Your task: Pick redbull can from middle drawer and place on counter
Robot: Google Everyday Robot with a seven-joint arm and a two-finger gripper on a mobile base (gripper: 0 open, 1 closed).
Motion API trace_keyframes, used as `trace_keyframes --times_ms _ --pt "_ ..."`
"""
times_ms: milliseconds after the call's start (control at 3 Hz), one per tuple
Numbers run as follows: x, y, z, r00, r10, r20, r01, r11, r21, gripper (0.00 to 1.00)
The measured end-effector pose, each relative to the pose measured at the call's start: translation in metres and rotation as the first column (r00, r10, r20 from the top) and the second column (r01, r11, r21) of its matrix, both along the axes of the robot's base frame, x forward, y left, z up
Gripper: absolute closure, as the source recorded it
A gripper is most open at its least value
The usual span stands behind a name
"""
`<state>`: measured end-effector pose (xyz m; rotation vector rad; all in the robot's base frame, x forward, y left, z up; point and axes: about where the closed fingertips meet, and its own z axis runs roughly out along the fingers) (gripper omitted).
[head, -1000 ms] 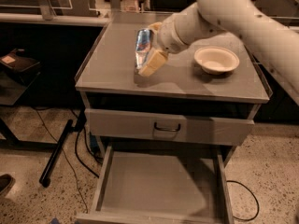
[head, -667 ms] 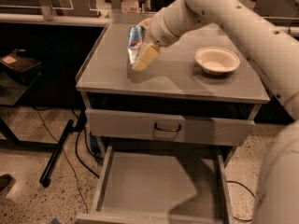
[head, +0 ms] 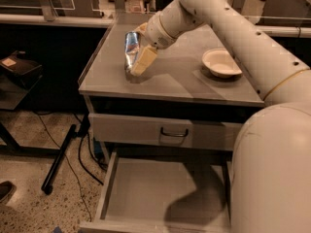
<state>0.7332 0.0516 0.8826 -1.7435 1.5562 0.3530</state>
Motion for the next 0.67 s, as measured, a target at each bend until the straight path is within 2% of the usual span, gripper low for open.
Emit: trace_keyframes --times_ms 667 --pt "0.004 0.021 -0.027 0.9951 0.068 -0.072 -0.064 0.997 0.053 1.00"
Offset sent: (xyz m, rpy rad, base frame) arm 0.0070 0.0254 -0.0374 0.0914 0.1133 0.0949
